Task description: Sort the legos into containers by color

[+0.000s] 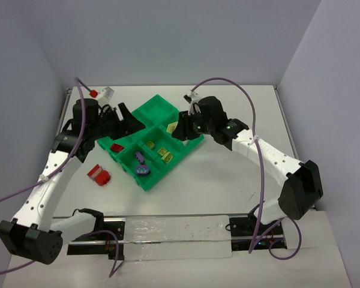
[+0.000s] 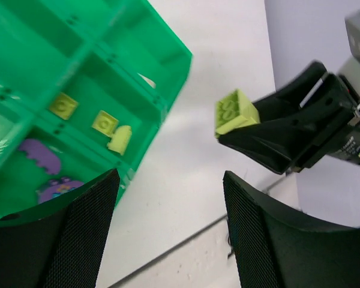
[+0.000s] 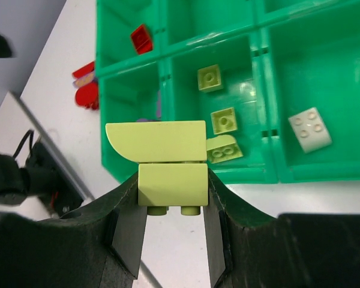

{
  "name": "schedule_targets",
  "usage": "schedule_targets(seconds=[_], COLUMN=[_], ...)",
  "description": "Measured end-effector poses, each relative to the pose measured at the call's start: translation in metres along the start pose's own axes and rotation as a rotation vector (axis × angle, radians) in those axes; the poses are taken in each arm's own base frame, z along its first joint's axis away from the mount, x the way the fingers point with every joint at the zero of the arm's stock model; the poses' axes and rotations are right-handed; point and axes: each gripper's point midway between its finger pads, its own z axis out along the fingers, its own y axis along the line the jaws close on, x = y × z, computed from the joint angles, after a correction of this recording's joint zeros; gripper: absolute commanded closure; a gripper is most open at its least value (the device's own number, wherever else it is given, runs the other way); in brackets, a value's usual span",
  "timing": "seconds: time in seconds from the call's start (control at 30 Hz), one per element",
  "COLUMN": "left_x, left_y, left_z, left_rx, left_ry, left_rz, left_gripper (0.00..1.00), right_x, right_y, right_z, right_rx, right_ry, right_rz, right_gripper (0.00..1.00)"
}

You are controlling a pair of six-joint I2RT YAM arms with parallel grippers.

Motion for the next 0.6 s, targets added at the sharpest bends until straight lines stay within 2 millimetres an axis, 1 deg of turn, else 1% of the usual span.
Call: schedule_targets(seconds=[0.17,0.27,0.4,0.47,0.6], left_x=[0.025,0.034,0.039,0.042,0.046], left_y=[-0.029,-0.043,-0.062,-0.067,-0.066], left_z=[0.026,0.03,0.032,0.034,0.039], left_rx=[0.108,0.166,0.228,0.24,0.236], left_ry=[0.12,0.165,0.191,0.198,0.213], left_rz=[0.074,0.128,0.197,0.219,0.235], left_gripper=[0.22,0.24,0.3,0.34,0.42], right_x=[0.009,0.014,0.015,0.015,0.016], right_y=[0.02,0.031,0.042,0.045,0.05], right_z=[0.001,-0.001,-0.002,-0.003,-0.004], right_rx=[-0.086,-0.14,-0.196,-0.213,-0.236], right_ry=[0.057,0.092,0.124,0.133,0.147], right_rz=[-0.026,-0.036,-0.044,-0.048,-0.052], right_gripper=[1.0,1.0,1.0,1.0,1.0])
